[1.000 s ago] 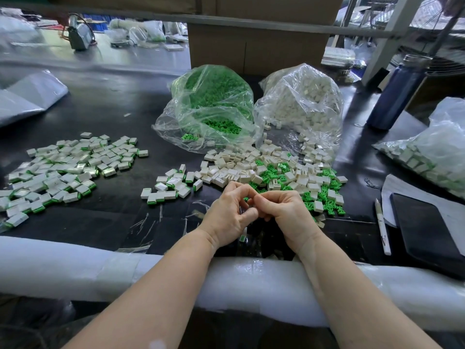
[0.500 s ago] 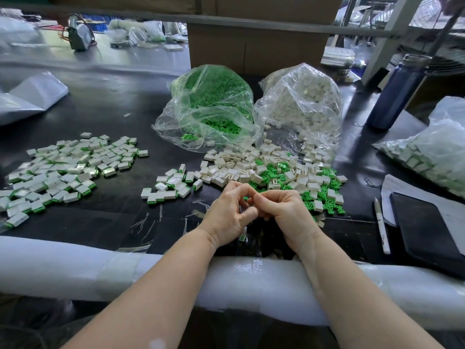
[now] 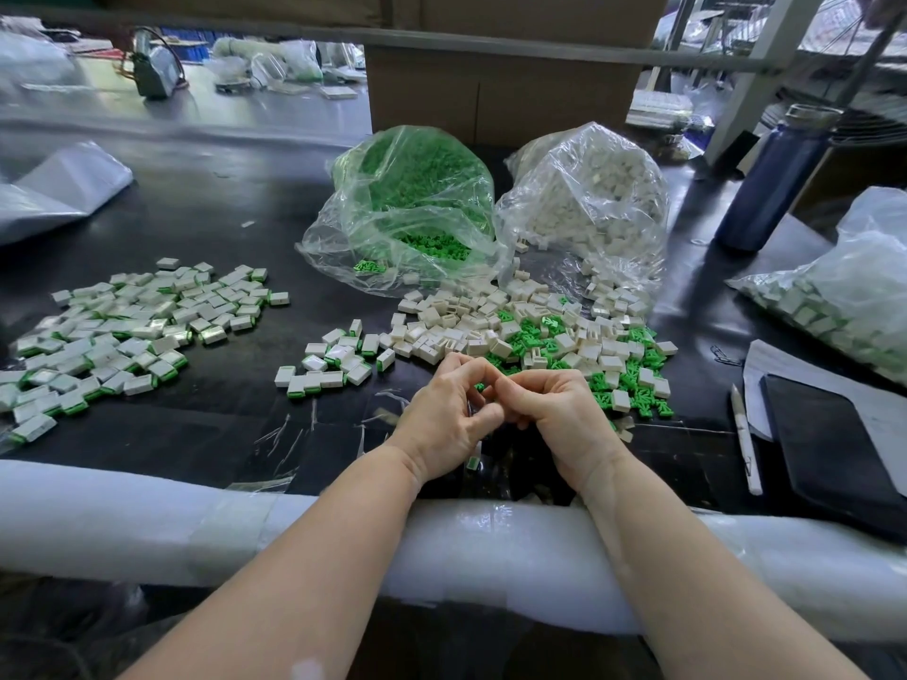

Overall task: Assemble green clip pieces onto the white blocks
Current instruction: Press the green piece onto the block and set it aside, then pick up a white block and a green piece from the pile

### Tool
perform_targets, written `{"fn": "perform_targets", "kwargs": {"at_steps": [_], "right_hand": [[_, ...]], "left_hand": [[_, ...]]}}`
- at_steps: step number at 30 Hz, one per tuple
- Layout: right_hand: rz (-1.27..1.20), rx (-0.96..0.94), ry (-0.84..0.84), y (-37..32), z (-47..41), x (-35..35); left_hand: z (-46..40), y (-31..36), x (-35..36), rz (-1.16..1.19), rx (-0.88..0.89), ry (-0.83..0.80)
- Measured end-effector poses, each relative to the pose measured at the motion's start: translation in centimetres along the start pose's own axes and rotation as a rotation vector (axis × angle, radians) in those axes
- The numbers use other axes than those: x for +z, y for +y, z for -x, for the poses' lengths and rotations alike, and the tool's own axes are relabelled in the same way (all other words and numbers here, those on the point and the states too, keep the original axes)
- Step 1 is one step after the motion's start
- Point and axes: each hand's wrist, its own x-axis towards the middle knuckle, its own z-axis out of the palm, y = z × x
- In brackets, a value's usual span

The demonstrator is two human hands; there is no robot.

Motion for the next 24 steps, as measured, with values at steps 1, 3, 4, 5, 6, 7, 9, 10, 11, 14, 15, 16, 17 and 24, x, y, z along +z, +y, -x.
{"fn": "perform_targets", "kwargs": {"at_steps": [1, 3, 4, 5, 6, 7, 9, 10, 11, 14, 15, 16, 17, 24], "right_hand": [[0.001, -0.004, 0.001, 0.00, 0.00, -0.01], [0.014, -0.020, 0.007, 0.02, 0.00, 0.05], [0.022, -0.032, 0.008, 0.04, -0.01, 0.11], [0.030, -0.043, 0.005, 0.04, -0.04, 0.21], [0.037, -0.054, 0.001, 0.05, -0.07, 0.30], [0.039, -0.064, 0.002, 0.07, -0.12, 0.39], [0.022, -0.074, 0.038, 0.18, -0.27, 0.37], [0.022, -0.080, 0.069, 0.24, -0.34, 0.30], [0.043, -0.095, 0.098, 0.29, -0.38, 0.22], [0.230, -0.193, 0.157, 0.47, -0.40, 0.09], [0.304, -0.229, 0.179, 0.44, -0.41, 0.09], [0.356, -0.258, 0.198, 0.41, -0.41, 0.09], [0.387, -0.277, 0.211, 0.40, -0.41, 0.13], [0.562, -0.256, 0.240, 0.87, -0.65, 0.18]], "left_hand": [[-0.01, -0.04, -0.01, -0.002, -0.003, 0.001], [-0.07, -0.15, 0.00, 0.017, -0.002, 0.009], [-0.09, -0.19, 0.02, 0.046, 0.003, 0.017], [-0.10, -0.18, 0.02, 0.079, 0.010, 0.030], [-0.10, -0.16, 0.02, 0.104, 0.015, 0.048], [-0.13, -0.20, 0.03, 0.114, 0.013, 0.072], [-0.26, -0.33, 0.07, 0.097, -0.010, 0.120], [-0.31, -0.37, 0.09, 0.097, -0.025, 0.135], [-0.33, -0.37, 0.11, 0.110, -0.037, 0.141], [-0.33, -0.40, 0.12, 0.101, -0.053, 0.136], [-0.34, -0.45, 0.13, 0.089, -0.058, 0.135], [-0.33, -0.49, 0.11, 0.082, -0.063, 0.132], [-0.33, -0.52, 0.10, 0.076, -0.068, 0.127], [-0.26, -0.38, 0.21, 0.079, -0.081, 0.133]]}}
